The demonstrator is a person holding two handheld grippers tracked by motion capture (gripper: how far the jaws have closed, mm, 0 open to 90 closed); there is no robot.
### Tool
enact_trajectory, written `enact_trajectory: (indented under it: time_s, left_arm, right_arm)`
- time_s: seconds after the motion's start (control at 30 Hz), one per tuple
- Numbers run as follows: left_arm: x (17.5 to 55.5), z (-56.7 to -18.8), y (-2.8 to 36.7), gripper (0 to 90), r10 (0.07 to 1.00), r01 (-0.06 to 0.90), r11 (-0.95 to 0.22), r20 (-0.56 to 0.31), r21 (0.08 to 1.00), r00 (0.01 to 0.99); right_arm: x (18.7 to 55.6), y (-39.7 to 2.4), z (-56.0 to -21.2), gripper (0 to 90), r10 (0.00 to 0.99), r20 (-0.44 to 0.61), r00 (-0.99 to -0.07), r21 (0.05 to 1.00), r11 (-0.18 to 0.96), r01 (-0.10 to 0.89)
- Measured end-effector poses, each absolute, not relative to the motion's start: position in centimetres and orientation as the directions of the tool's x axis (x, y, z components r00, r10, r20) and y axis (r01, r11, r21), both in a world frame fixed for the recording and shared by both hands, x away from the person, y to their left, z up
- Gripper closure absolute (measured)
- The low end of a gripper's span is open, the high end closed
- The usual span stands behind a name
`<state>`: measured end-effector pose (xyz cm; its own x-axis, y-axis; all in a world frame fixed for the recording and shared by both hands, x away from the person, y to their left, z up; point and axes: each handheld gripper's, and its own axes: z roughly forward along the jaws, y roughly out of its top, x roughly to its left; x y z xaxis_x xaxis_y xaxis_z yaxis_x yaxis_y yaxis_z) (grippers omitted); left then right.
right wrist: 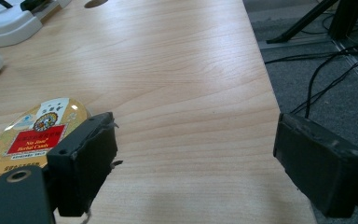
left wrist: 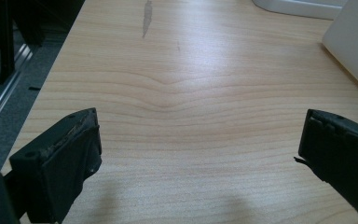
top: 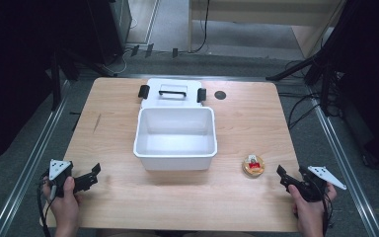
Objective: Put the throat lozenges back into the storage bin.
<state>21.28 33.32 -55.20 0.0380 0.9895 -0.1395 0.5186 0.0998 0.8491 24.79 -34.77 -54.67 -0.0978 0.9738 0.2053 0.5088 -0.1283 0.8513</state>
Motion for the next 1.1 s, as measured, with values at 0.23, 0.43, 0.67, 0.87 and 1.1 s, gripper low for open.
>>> enact_trajectory:
  time_s: [0.23,0.43,0.67,0.87,1.1]
  left_arm:
    - [21.3,-55.2,33.3,0.0,0.990,0.519,0.096,-0.135,0.849,0.038]
    - [21.3,-55.2,33.2,0.0,0.990,0.519,0.095,-0.134,0.849,0.037]
    - [21.3,-55.2,33.2,0.0,0.992,0.519,0.089,-0.125,0.850,0.035]
    - [21.3,-55.2,33.1,0.0,0.992,0.516,0.085,-0.120,0.852,0.036]
    - [21.2,-55.2,33.0,0.0,0.993,0.515,0.078,-0.113,0.854,0.037]
  right_arm:
    - [24.8,-34.7,-54.7,15.7,0.975,0.199,-0.101,0.854,-0.122,0.505]
    - [24.8,-34.7,-54.7,16.0,0.975,0.196,-0.103,0.855,-0.119,0.506]
    - [24.7,-34.4,-54.6,17.5,0.982,0.165,-0.087,0.860,-0.101,0.500]
    - [24.7,-33.8,-54.5,20.1,0.988,0.122,-0.095,0.854,-0.056,0.517]
    - [25.0,-33.0,-52.9,22.0,0.983,0.081,-0.165,0.830,0.025,0.557]
